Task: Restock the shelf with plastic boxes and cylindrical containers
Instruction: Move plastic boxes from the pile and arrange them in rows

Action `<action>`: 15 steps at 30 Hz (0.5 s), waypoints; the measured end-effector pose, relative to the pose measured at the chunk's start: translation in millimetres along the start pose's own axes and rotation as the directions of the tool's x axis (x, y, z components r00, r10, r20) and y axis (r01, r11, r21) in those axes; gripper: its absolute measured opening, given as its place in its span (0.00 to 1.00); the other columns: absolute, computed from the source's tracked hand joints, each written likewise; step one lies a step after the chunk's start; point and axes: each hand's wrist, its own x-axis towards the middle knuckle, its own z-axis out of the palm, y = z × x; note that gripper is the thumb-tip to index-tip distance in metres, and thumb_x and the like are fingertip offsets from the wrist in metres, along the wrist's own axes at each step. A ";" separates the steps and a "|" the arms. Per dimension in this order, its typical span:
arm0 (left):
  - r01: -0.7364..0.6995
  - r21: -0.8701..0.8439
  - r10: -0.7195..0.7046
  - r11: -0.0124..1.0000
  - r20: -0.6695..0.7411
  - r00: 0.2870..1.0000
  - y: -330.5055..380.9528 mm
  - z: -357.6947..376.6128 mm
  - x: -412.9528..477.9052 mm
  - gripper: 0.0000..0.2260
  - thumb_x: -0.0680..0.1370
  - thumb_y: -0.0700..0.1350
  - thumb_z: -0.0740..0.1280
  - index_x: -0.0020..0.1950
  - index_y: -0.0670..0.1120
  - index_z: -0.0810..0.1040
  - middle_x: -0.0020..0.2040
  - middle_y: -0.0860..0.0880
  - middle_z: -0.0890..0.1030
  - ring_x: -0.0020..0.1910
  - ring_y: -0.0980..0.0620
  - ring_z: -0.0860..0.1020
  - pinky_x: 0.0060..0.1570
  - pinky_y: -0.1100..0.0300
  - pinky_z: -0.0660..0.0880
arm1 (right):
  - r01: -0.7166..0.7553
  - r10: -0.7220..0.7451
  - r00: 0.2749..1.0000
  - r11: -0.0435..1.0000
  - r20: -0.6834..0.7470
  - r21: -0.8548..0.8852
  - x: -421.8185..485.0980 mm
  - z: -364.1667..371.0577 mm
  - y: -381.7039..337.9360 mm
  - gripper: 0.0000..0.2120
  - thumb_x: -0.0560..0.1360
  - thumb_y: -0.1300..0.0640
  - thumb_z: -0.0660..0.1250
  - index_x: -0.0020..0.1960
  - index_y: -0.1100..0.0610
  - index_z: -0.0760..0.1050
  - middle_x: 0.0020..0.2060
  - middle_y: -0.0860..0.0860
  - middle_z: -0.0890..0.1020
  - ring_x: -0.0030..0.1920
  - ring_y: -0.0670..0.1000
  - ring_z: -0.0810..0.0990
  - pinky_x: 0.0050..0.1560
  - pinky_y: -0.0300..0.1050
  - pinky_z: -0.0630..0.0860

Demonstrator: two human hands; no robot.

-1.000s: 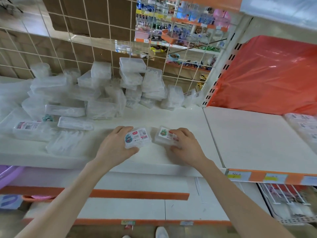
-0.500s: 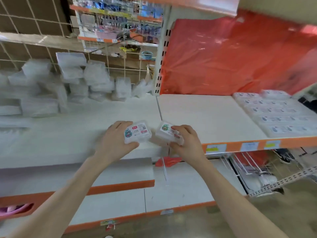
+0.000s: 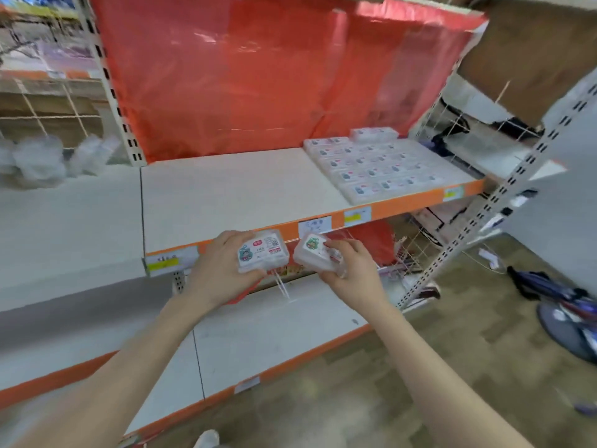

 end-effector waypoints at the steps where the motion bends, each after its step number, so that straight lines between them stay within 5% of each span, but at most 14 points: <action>1: -0.013 -0.005 0.013 1.000 0.009 1.000 8.0 6.1 4.7 0.33 0.65 0.55 0.69 0.67 0.43 0.71 0.63 0.45 0.73 0.63 0.48 0.70 0.57 0.64 0.61 | -0.016 0.016 1.000 1.000 -0.002 0.007 -0.6 -5.6 8.1 0.25 0.70 0.61 0.71 0.66 0.58 0.71 0.62 0.57 0.71 0.62 0.56 0.69 0.57 0.41 0.64; 9: -0.100 -0.019 0.101 0.995 0.063 0.993 59.4 45.4 62.7 0.35 0.60 0.61 0.62 0.63 0.46 0.74 0.59 0.47 0.75 0.60 0.49 0.71 0.52 0.67 0.61 | -0.102 0.106 0.992 0.993 -0.063 0.061 20.1 -34.2 64.2 0.24 0.71 0.61 0.69 0.67 0.56 0.69 0.61 0.54 0.70 0.62 0.54 0.69 0.57 0.40 0.64; 15: -0.145 -0.035 0.147 0.989 0.070 0.987 87.5 84.9 141.4 0.28 0.67 0.54 0.69 0.65 0.45 0.73 0.61 0.47 0.74 0.62 0.48 0.71 0.58 0.63 0.62 | -0.131 0.137 0.983 0.990 -0.126 0.052 69.2 -63.0 115.1 0.23 0.71 0.63 0.68 0.65 0.58 0.70 0.61 0.54 0.71 0.61 0.54 0.69 0.58 0.43 0.65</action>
